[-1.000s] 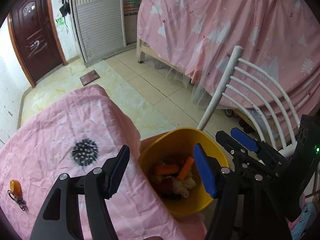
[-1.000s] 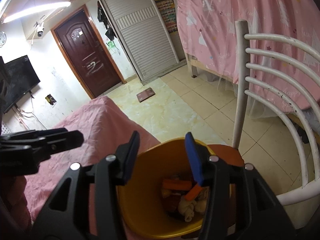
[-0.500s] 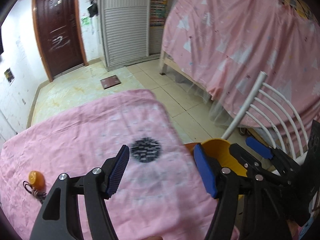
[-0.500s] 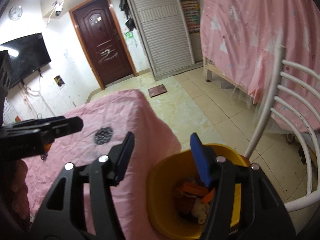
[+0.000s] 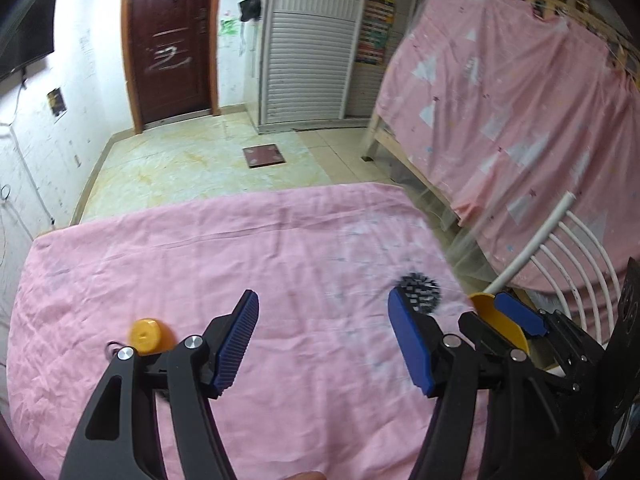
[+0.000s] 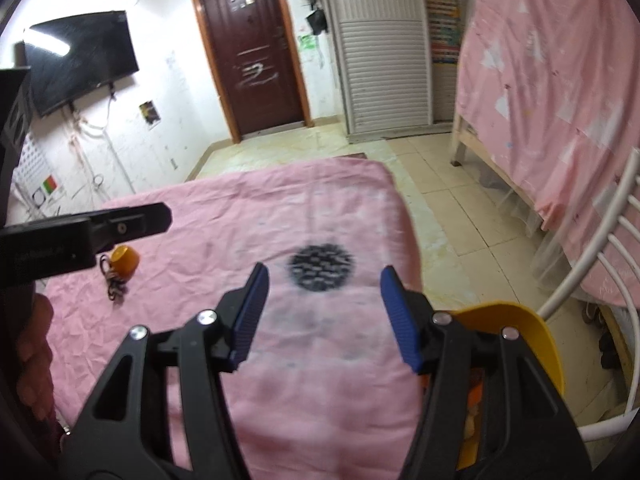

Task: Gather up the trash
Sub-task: 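Move both tools back over the yellow cap and black cable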

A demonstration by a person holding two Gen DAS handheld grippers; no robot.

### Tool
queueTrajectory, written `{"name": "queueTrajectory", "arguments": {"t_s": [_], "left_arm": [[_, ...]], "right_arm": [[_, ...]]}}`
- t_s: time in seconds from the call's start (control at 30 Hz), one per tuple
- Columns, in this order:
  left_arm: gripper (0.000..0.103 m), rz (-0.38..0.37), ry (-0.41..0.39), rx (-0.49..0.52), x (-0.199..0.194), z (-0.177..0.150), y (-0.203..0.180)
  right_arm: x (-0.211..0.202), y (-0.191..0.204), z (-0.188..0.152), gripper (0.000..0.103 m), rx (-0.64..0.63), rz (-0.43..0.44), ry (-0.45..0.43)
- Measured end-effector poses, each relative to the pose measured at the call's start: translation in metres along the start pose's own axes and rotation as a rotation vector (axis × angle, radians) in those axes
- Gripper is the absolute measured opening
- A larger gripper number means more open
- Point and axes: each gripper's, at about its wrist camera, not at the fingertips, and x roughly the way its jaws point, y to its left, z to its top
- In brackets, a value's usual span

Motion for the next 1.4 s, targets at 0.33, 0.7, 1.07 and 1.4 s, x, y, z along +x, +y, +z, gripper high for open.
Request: {"name": "queueTrajectory", "arguments": {"t_s": [0.33,0.7,1.07,1.4], "left_arm": [[0.061,0.027,-0.007,-0.076,-0.015,-0.014,0.061],[0.061,0.089,0.018,-0.19,-0.027,-0.028,0.137],[0.061,0.06,0.063,-0.232,-0.011,-0.035,0.166],[0.061,0.057,0.096,-0.216,0.008,-0.022,0.164]], "right_arm": [[0.016,0.065,0.004,0.065,-0.107,0.045,0.033],[0.037,0.136,0.001,0.065,-0.214,0.115,0.087],[0.056,0.191,-0.01,0.065,-0.308,0.192,0.151],[0.069,0.22,-0.016,0.049,-0.37,0.283,0.197]]}}
